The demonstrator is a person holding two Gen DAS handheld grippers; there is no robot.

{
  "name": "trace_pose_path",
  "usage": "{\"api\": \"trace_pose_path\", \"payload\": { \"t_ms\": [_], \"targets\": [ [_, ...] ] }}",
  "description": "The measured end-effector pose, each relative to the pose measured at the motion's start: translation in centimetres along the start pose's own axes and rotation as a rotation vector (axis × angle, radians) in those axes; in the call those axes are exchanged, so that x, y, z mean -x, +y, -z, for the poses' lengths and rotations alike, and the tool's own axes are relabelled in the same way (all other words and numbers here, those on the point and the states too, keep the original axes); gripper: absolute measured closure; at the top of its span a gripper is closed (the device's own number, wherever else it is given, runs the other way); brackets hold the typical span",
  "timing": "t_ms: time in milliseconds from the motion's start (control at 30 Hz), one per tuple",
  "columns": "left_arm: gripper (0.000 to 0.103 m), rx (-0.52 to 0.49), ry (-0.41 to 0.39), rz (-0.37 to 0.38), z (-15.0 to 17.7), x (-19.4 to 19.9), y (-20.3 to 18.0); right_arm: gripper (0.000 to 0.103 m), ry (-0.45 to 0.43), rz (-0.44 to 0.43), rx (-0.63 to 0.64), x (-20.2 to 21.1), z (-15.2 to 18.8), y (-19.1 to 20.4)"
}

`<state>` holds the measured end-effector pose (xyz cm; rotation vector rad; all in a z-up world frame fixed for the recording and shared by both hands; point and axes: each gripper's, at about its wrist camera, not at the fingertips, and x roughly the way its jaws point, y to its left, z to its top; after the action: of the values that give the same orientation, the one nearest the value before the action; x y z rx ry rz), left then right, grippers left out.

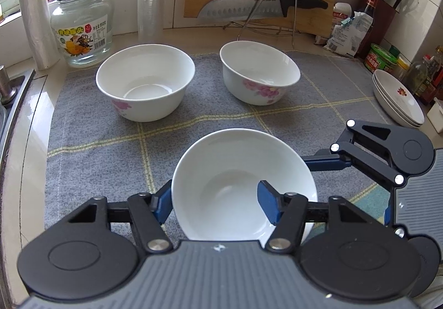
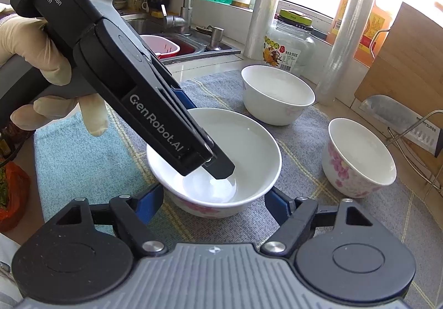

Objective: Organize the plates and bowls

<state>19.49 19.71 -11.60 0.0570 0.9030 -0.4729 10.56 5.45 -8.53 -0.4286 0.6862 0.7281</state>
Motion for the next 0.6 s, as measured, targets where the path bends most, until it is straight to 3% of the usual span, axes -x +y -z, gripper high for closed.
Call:
{"api": "trace_pose_path", "payload": {
  "t_ms": [333, 600],
  "targets": [
    [0.041, -0.023, 0.003, 0.033, -0.8, 0.3, -1.6, 0.019, 0.013, 0.013, -0.046, 2.0, 0.1, -0.6],
    [0.041, -0.097, 0.001, 0.084, -2.2, -0.5, -4.8, 0.019, 0.027, 0.084, -0.1, 4.4, 1.7, -1.9]
  ]
}}
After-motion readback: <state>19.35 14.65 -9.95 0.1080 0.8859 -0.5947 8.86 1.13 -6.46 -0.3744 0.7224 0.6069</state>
